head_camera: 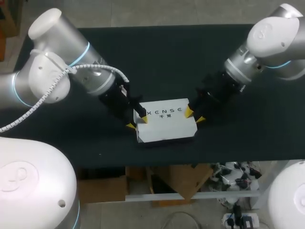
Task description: Assemble the packaging by folding the flat box into shape, placing the metal phone stand inside, and closing the box properly
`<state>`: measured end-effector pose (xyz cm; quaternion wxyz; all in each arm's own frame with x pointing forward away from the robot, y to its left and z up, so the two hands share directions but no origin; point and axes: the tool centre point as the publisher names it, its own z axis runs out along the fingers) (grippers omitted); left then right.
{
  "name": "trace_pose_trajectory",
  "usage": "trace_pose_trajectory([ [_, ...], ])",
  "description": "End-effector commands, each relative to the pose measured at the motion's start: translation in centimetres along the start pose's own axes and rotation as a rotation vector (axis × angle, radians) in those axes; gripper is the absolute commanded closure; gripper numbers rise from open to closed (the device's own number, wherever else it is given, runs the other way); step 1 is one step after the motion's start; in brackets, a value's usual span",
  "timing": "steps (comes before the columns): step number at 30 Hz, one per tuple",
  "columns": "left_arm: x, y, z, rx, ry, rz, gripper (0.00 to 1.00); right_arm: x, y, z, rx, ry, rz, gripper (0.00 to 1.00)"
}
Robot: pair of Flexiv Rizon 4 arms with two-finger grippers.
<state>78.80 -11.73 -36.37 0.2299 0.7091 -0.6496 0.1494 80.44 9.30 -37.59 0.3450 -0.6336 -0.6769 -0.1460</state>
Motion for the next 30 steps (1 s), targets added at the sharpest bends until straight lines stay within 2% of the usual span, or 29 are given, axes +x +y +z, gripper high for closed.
trace_pose_trajectory([
  [1,0.35,-0.19,0.09,-0.007,-0.009,-0.004,0.51,0.43,0.16,0.03,0.008,-0.005,0.003,0.55],
  [30,0.78,-0.27,-0.1,-0.043,-0.027,-0.029,0.51,0.99,0.13,-0.4,0.03,-0.023,0.029,0.56],
])
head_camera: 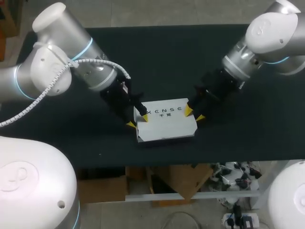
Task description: Assemble the packaging by folding the flat box into shape, placing the metal phone stand inside, and closing the box properly
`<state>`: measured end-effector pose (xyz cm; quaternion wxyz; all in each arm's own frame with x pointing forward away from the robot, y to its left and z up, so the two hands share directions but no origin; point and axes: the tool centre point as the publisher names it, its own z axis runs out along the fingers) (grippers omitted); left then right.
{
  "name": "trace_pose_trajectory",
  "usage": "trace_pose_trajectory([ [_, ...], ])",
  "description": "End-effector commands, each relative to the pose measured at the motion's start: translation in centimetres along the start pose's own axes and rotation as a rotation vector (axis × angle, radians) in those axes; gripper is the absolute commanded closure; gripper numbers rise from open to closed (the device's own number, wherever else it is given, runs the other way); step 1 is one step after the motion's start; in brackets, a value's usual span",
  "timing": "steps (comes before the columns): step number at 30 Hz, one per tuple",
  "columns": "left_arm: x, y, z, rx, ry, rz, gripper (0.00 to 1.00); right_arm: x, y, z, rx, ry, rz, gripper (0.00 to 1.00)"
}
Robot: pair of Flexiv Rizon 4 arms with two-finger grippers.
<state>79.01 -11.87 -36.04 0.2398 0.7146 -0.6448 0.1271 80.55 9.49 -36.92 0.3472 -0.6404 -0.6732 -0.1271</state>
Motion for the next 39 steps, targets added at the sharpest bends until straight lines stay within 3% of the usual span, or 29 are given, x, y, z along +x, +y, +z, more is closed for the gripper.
trace_pose_trajectory([
  [1,0.48,-0.09,0.09,-0.004,-0.009,-0.003,0.51,0.41,0.15,-0.03,0.008,-0.003,0.002,0.56],
  [39,1.0,-0.44,-0.78,-0.064,-0.022,-0.043,0.51,0.83,-0.13,-0.47,0.031,-0.005,0.035,0.56],
])
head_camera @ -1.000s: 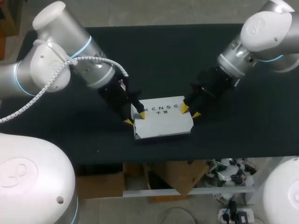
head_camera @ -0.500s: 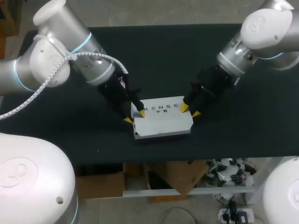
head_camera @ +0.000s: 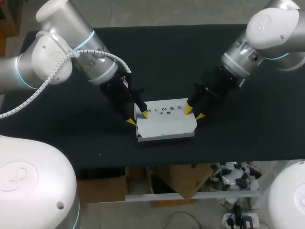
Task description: Assemble the packaging by folding the flat box into shape, placing the metal phone stand inside, and closing the box properly
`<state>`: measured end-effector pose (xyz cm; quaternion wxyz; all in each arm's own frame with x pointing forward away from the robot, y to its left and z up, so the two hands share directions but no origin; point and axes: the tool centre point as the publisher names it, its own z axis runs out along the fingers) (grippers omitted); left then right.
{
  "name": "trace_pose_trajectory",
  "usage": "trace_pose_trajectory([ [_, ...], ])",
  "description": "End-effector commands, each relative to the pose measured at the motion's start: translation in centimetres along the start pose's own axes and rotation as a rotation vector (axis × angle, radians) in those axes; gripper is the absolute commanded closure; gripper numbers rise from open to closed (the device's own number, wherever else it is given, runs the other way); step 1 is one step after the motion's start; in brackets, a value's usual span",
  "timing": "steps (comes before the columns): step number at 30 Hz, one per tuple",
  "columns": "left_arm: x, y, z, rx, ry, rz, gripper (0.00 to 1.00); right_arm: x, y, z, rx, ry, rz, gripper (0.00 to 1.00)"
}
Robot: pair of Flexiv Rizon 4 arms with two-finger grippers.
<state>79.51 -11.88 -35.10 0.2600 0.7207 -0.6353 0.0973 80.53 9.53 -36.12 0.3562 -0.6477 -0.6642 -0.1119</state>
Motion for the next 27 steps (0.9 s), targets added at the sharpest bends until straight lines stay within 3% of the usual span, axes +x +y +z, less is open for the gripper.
trace_pose_trajectory([
  [1,0.47,-0.1,0.07,-0.003,-0.009,-0.004,0.51,0.29,0.1,0.07,0.007,-0.004,0.002,0.55],
  [27,0.79,-0.45,-0.63,-0.024,-0.02,-0.03,0.51,0.75,0.08,-0.31,0.021,0.0,0.006,0.55],
])
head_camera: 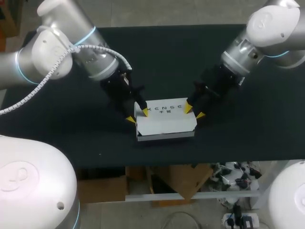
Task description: Assemble the packaging by folding the flat box into shape, placing the metal phone stand inside, and closing the box properly
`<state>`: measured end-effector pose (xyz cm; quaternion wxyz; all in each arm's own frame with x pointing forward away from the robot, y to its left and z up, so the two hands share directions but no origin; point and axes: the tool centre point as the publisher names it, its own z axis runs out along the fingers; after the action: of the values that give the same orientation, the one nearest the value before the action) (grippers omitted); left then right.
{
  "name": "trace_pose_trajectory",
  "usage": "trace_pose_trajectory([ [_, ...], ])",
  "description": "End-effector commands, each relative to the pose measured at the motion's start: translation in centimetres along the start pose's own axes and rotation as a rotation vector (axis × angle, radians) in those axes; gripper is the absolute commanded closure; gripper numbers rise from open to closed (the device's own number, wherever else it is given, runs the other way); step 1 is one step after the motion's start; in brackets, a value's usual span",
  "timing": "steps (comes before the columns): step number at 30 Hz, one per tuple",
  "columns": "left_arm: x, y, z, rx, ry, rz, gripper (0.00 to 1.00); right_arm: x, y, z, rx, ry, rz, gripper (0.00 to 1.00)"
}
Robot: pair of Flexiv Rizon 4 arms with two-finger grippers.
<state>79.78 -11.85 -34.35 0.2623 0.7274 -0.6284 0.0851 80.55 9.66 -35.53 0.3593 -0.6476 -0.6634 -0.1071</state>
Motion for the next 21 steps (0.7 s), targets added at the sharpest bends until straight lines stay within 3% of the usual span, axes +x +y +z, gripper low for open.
trace_pose_trajectory([
  [1,0.43,-0.4,0.03,-0.014,-0.007,-0.007,0.52,0.29,0.23,0.03,0.013,0.003,0.001,0.55],
  [21,0.62,-0.46,-0.3,-0.033,-0.015,-0.031,0.52,0.48,0.48,-0.44,0.038,0.018,0.002,0.53],
])
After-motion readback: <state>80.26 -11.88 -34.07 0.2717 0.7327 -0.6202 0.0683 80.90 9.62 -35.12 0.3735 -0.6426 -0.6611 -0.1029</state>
